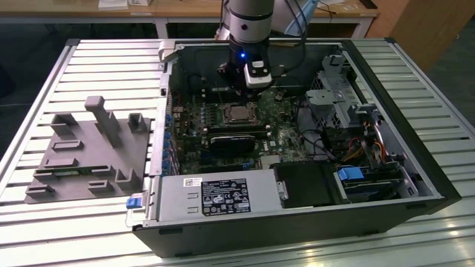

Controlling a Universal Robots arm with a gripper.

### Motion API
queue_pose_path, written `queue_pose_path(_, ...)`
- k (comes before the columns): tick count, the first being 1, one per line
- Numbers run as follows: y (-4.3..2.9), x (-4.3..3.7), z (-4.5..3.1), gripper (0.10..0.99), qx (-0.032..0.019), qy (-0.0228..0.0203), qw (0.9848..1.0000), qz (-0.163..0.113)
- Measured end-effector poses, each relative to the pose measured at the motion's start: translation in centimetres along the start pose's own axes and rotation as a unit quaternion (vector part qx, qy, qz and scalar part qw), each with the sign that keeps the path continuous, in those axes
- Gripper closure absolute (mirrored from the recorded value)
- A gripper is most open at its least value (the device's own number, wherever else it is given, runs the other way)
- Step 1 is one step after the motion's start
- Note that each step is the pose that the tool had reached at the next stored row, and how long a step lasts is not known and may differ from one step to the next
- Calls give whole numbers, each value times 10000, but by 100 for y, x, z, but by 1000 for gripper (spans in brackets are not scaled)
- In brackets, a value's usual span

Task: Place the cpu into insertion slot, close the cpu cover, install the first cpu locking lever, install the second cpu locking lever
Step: 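Close the cpu cover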

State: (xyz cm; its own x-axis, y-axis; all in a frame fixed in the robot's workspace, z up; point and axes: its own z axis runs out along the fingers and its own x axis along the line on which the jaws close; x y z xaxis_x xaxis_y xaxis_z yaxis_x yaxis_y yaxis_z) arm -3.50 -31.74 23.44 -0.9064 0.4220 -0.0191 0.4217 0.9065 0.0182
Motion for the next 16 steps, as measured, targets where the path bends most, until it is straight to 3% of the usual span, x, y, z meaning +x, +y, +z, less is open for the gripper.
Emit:
queue_pose_path(9, 0, 0, 1, 984, -9, 8, 9990, -458)
queue_pose_path(16, -1, 1, 6, 984, -18, 17, 9957, -923)
